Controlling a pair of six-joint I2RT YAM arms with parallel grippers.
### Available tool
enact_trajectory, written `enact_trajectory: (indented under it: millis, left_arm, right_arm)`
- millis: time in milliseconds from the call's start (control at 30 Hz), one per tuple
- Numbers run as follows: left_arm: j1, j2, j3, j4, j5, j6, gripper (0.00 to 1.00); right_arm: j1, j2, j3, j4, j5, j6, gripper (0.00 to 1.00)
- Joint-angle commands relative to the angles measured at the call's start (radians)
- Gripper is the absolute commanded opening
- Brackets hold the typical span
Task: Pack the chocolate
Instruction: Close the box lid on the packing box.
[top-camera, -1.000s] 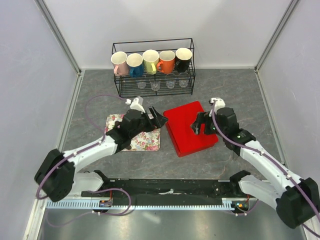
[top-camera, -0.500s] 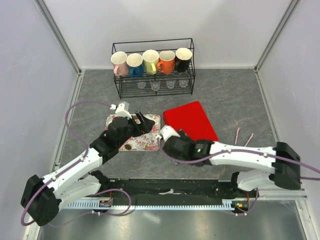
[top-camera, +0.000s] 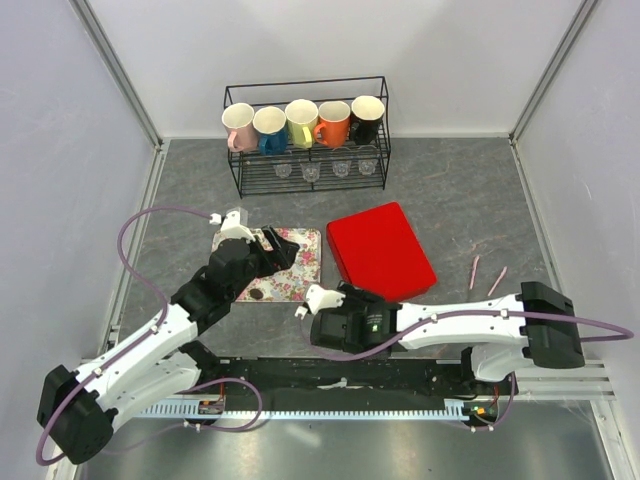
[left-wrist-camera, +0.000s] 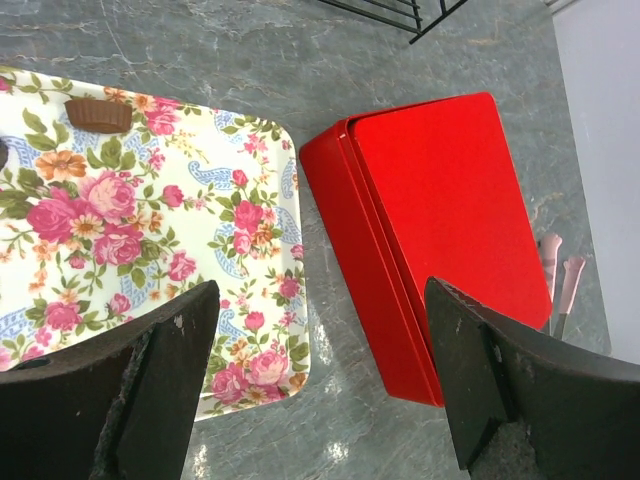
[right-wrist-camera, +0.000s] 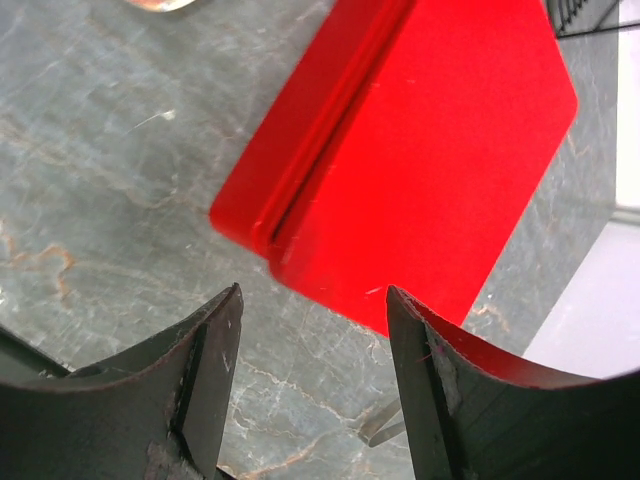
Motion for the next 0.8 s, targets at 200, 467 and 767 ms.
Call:
enact_trajectory:
  millis: [200, 467, 767]
  left_arm:
    - [0.011, -0.019, -0.005, -0.019, -0.038, 0.037, 0.9]
    - [0.011, -0.02, -0.004, -0.022, -0.035, 0.037, 0.9]
    - [0.011, -0.005, 0.001, -0.014, -0.015, 0.03, 0.9]
  right_arm:
    - [0.032, 0.094, 0.037, -0.061, 0.061, -0.018, 0.67]
    - [0.029, 0.16, 0.02, -0.073, 0.104, -0.009, 0.67]
    - [0.029, 0.198, 0.024, -0.078, 0.127, -0.001, 0.61]
